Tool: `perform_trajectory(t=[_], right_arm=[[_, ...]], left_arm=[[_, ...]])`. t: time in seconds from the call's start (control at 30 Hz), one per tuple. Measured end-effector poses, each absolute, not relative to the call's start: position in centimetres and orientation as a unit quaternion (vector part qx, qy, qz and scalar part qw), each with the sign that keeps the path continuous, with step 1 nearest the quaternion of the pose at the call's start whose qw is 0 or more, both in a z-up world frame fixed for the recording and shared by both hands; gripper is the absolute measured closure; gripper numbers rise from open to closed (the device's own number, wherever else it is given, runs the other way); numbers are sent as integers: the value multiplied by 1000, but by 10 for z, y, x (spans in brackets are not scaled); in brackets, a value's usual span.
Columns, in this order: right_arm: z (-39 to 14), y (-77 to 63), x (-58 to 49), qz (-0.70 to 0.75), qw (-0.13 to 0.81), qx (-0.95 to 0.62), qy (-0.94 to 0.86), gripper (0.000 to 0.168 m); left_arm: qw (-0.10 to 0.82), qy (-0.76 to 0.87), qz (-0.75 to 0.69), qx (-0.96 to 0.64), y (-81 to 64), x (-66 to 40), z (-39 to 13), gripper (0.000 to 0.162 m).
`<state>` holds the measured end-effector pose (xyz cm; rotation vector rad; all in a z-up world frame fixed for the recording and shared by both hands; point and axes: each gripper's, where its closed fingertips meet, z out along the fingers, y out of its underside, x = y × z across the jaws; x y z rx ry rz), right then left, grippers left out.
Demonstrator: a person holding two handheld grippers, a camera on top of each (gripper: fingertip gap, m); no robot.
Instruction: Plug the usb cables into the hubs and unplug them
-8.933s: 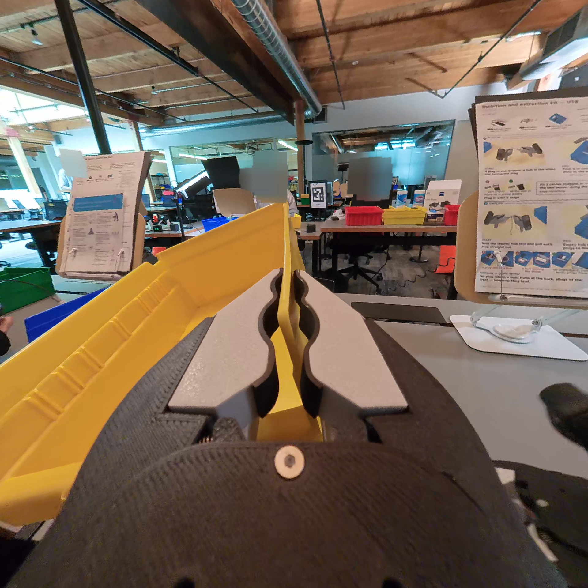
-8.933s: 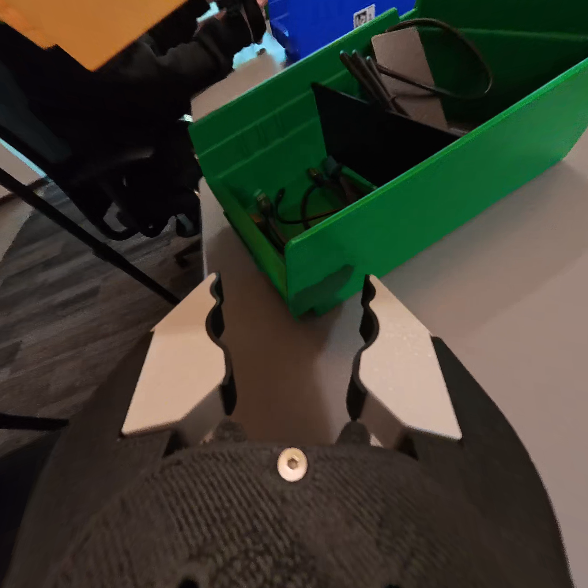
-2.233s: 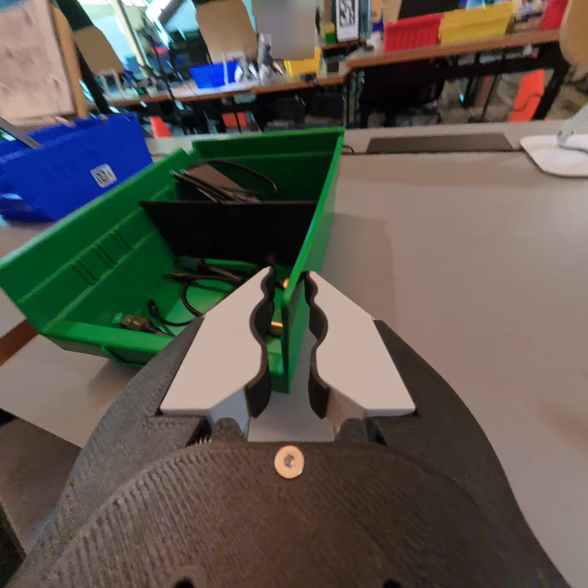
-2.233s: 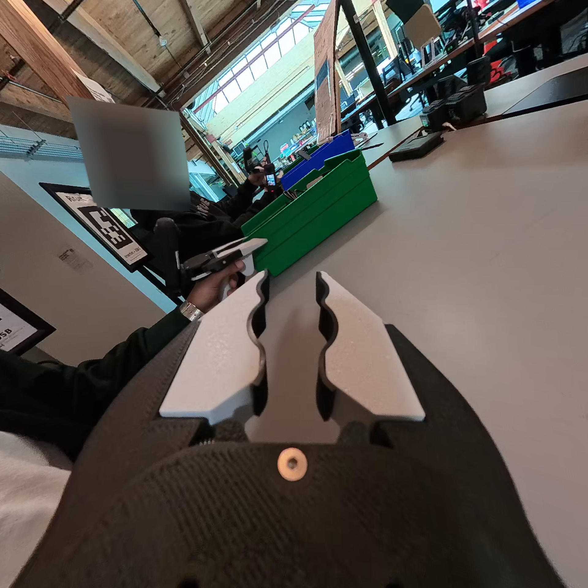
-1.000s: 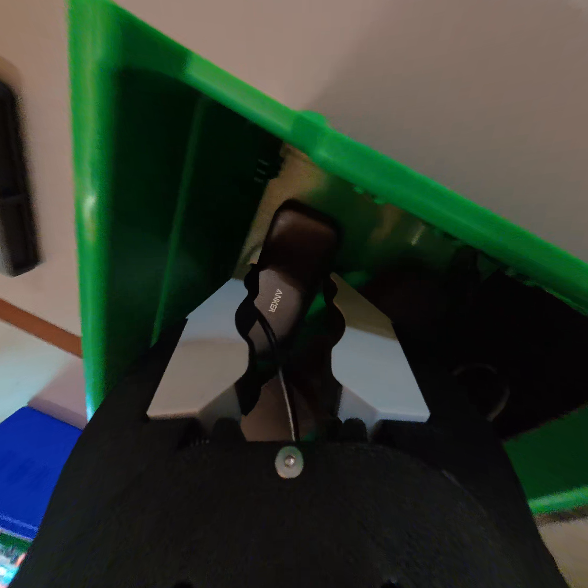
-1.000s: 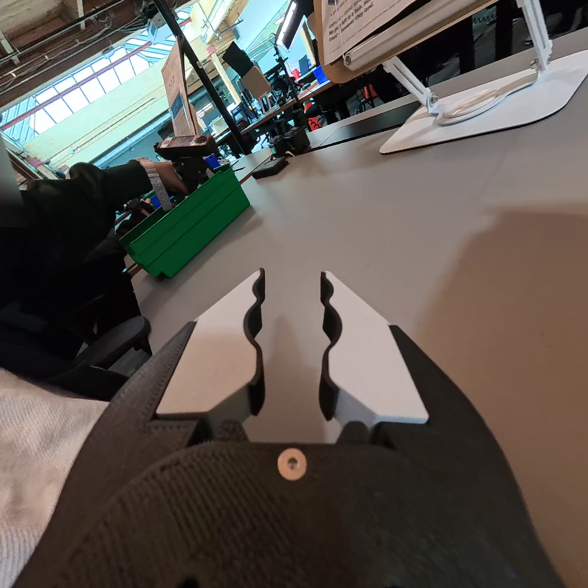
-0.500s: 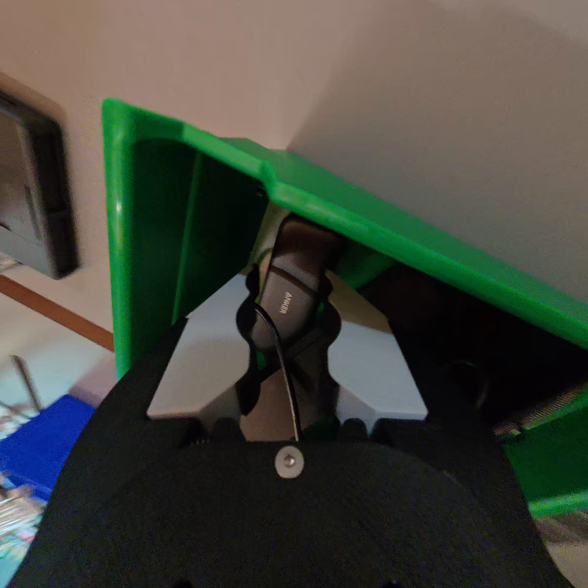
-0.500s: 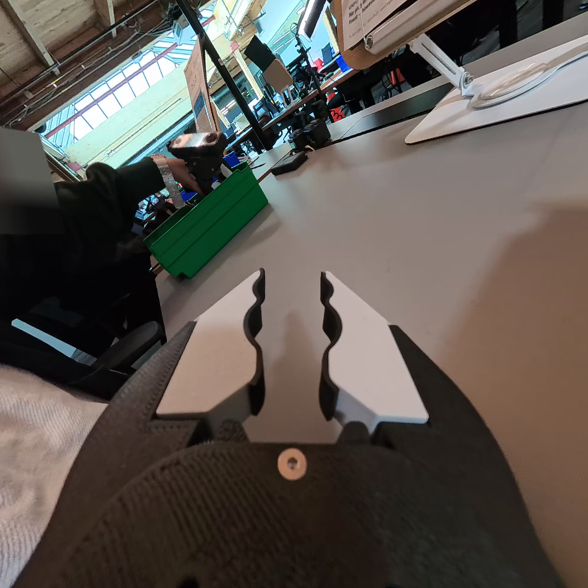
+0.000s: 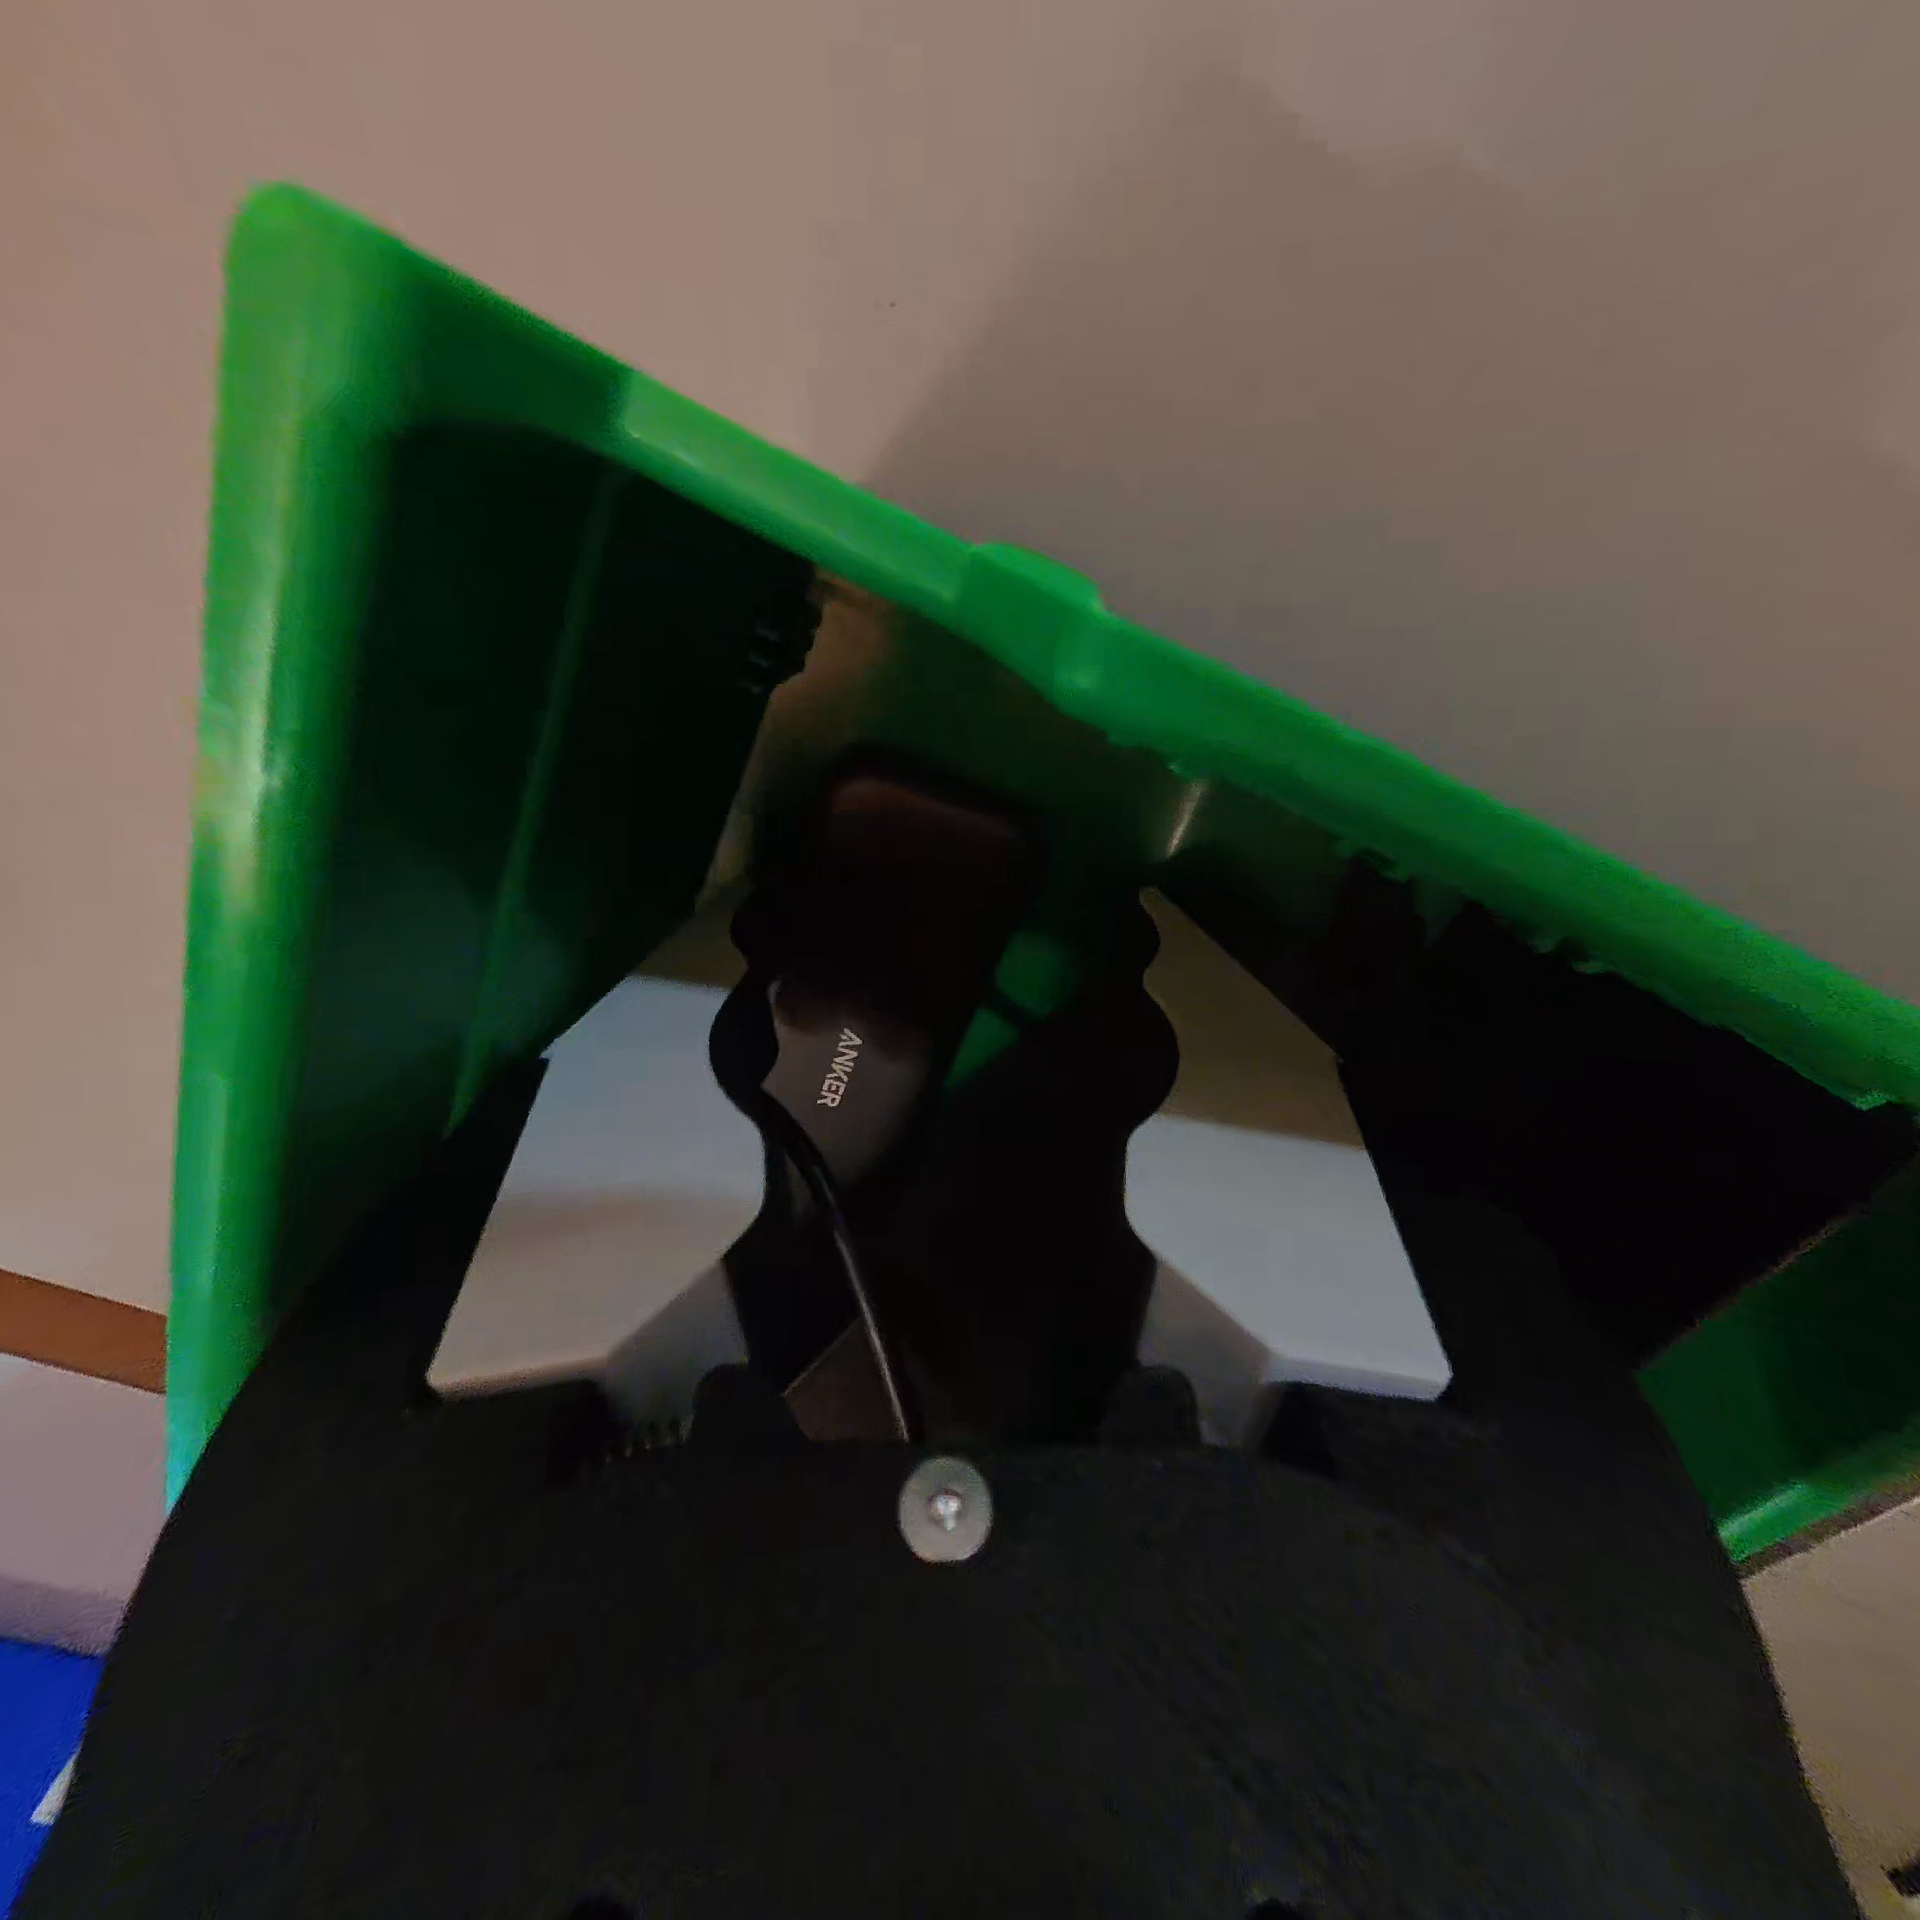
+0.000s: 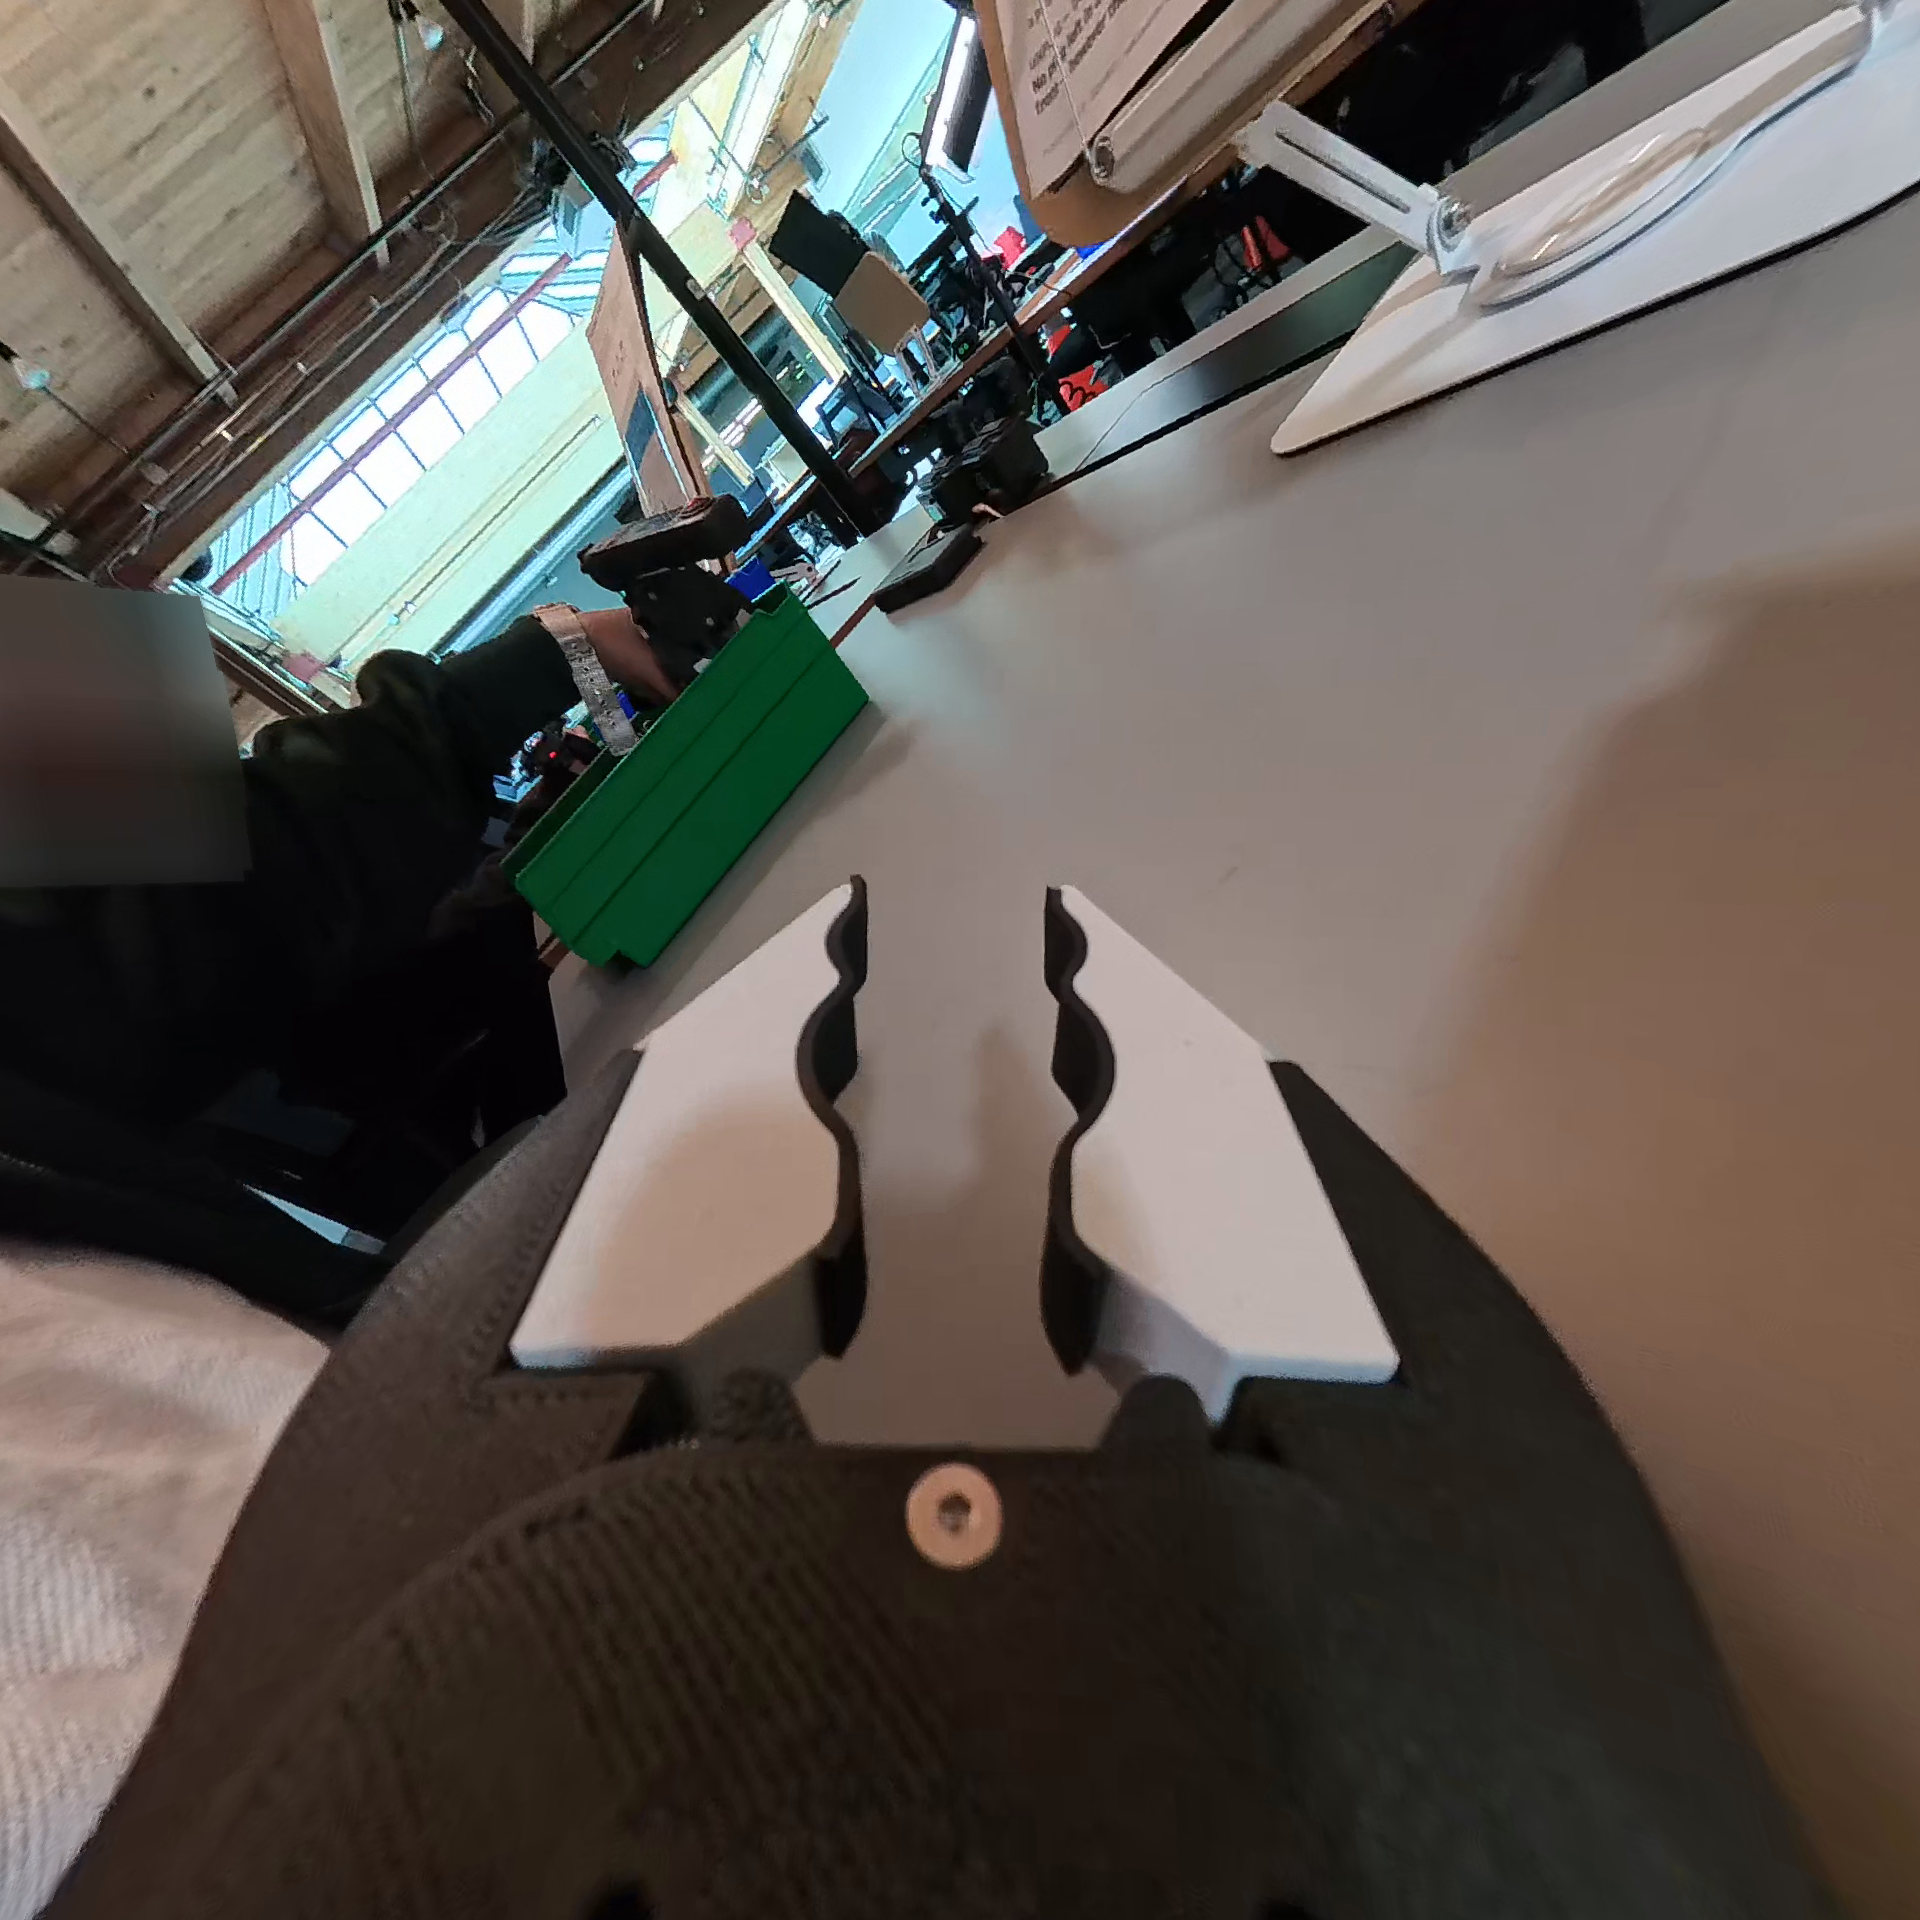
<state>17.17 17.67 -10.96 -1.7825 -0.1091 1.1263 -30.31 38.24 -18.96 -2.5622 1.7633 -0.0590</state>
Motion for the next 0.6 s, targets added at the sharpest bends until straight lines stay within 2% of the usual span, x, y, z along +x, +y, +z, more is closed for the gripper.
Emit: perform_trajectory(t=[0.03,0.07,0.1,0.27,0.6], right_arm=[[-110,177,171,465,492,-734,-46,135],[-110,177,171,466,492,-734,-47,135],[-110,177,170,466,491,-735,-50,135],[-108,174,167,469,490,-732,-59,135],[-92,167,166,492,499,-711,-60,135]], left_arm=[[16,563,-20,-826,382,-303,-189,97],[16,563,-20,-826,381,-304,-189,109],[22,564,-15,-825,382,-304,-188,113],[77,559,6,-825,391,-309,-168,113],[353,498,-17,-792,401,-299,-19,117]])
